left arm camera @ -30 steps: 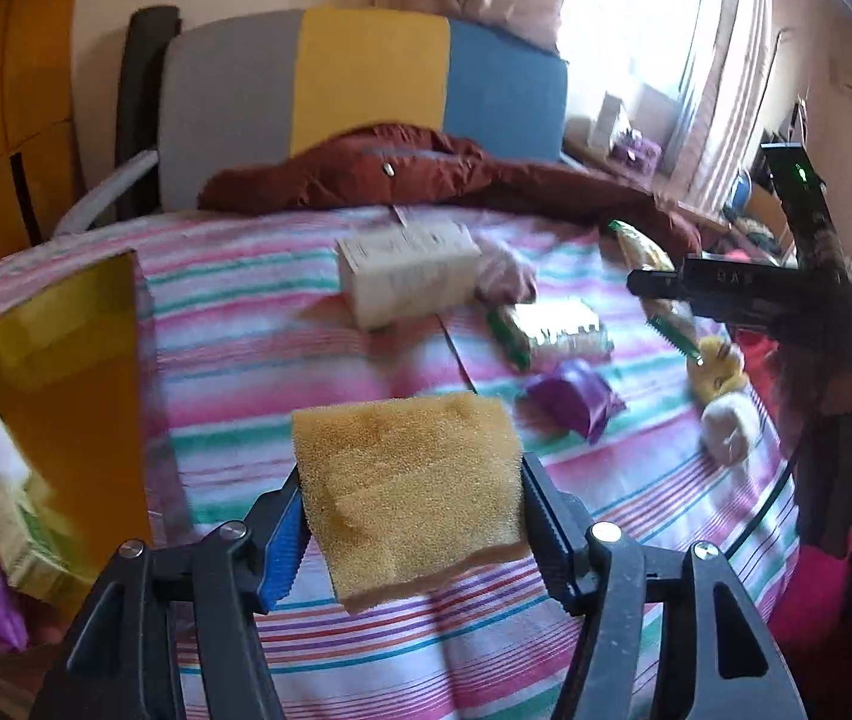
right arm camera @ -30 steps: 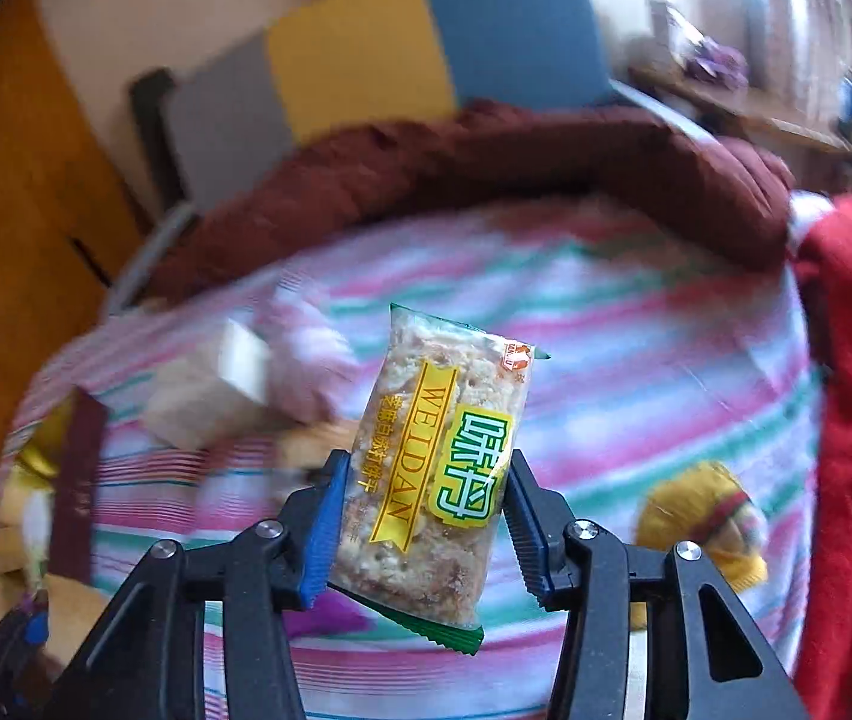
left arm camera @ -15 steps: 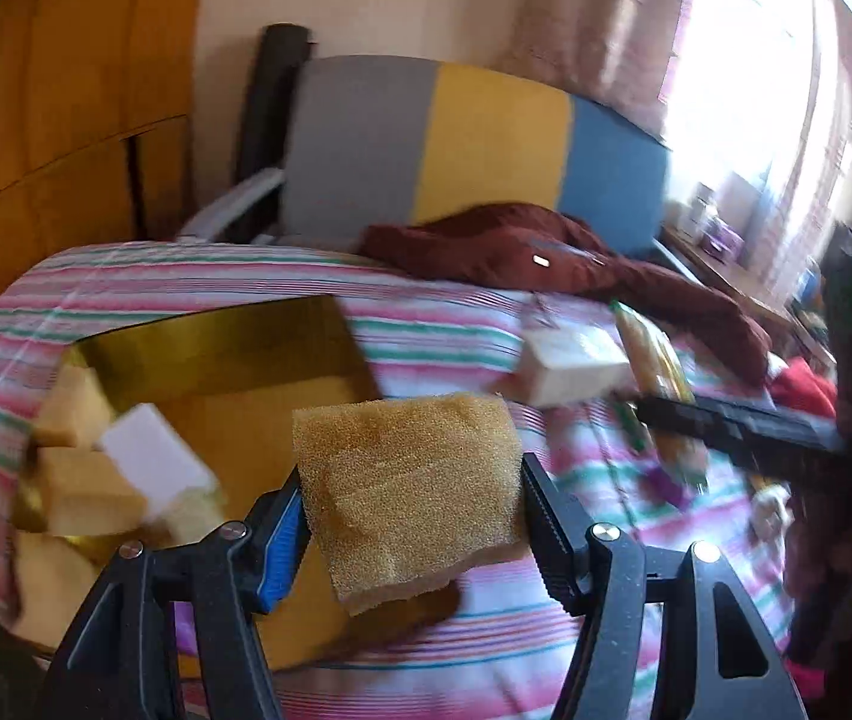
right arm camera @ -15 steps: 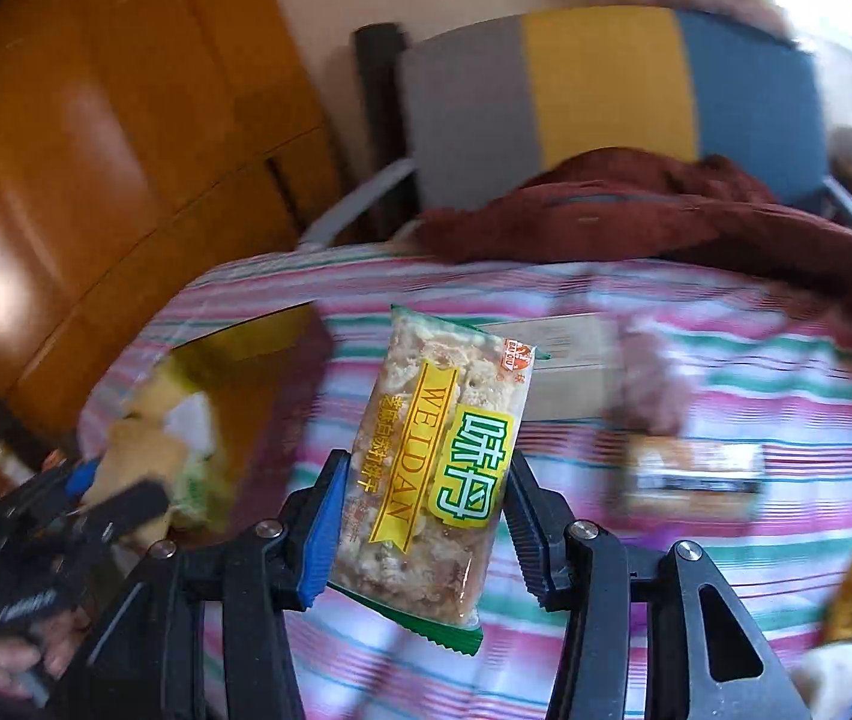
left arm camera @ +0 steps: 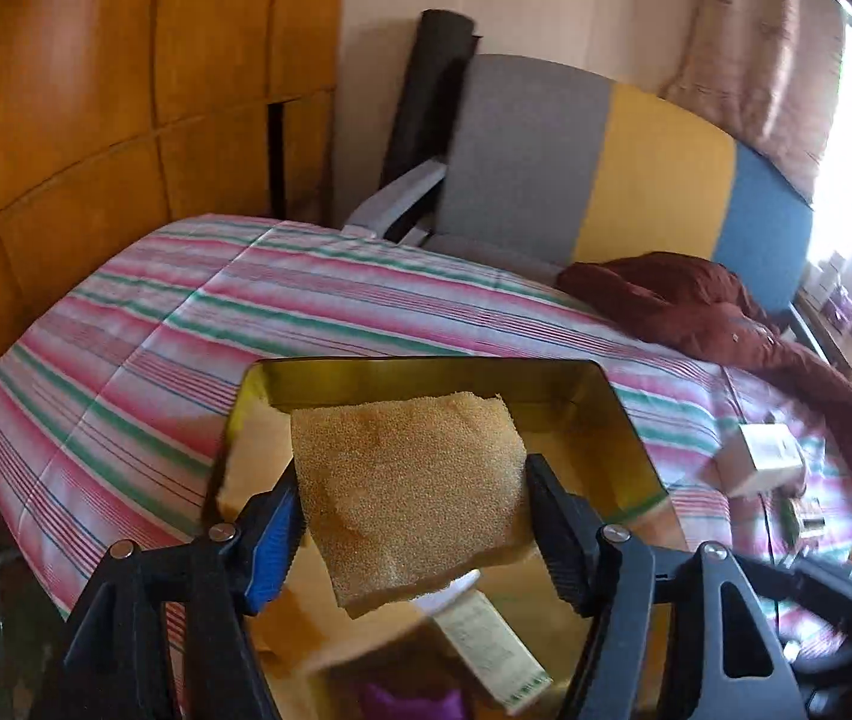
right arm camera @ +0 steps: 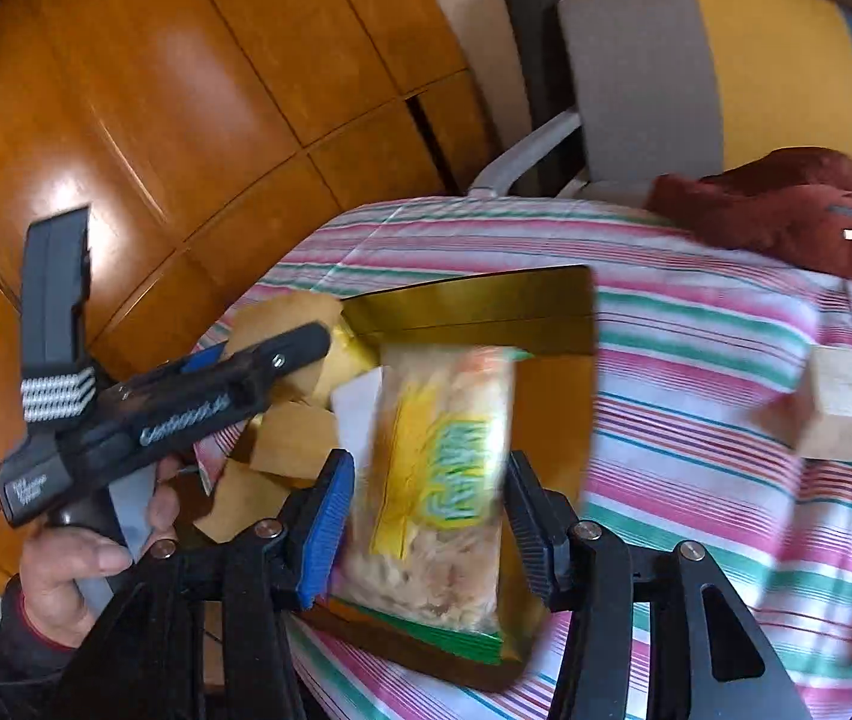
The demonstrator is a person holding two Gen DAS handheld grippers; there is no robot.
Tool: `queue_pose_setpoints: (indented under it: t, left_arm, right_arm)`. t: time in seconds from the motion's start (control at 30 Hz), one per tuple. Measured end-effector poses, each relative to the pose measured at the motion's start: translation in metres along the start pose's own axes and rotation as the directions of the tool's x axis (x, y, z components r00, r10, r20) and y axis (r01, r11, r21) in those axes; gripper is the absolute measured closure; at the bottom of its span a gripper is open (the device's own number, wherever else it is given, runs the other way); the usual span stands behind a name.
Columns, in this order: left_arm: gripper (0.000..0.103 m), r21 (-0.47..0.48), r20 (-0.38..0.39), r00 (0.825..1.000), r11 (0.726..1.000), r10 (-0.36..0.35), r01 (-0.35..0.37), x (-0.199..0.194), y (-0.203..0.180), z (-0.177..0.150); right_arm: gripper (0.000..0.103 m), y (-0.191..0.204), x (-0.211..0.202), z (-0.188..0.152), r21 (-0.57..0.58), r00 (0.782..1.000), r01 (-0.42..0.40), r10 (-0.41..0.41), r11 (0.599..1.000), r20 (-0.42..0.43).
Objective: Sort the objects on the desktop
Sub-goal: 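Carry the sponge and snack bag to the gold tray and open both tools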
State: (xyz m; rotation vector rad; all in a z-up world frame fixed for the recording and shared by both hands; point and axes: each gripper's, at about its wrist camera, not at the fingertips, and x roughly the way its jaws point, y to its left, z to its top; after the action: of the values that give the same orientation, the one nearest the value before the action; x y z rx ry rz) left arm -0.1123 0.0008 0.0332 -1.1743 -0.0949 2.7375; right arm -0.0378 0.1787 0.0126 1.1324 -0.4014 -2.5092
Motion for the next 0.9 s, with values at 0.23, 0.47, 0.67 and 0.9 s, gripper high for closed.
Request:
queue_pose_setpoints:
  t: [0.23,0.47,0.67,0.9]
  left_arm:
    - [0.02,-0.005,0.006,0.998,0.998,0.061,-0.061,-0.001,0.016,-0.013]
    - [0.02,-0.03,0.01,0.999,0.998,0.048,-0.047,-0.016,0.015,-0.034]
    - [0.021,-0.045,0.072,0.996,0.998,0.048,-0.045,-0.041,0.011,-0.048]
    - [0.021,-0.014,0.066,0.998,1.0,0.016,-0.015,-0.05,0.004,-0.059]
  right_arm:
    - [0.025,0.016,0.019,-0.007,-0.021,0.999,-0.012,0.011,1.0,-0.04]
    - [0.002,0.029,0.012,-0.019,-0.102,0.987,0.16,-0.158,0.982,0.031]
    - [0.0,0.048,-0.005,-0.031,-0.22,0.906,0.415,-0.378,0.883,0.19]
    - [0.0,0.034,-0.022,-0.037,-0.158,0.883,0.453,-0.418,0.877,0.215]
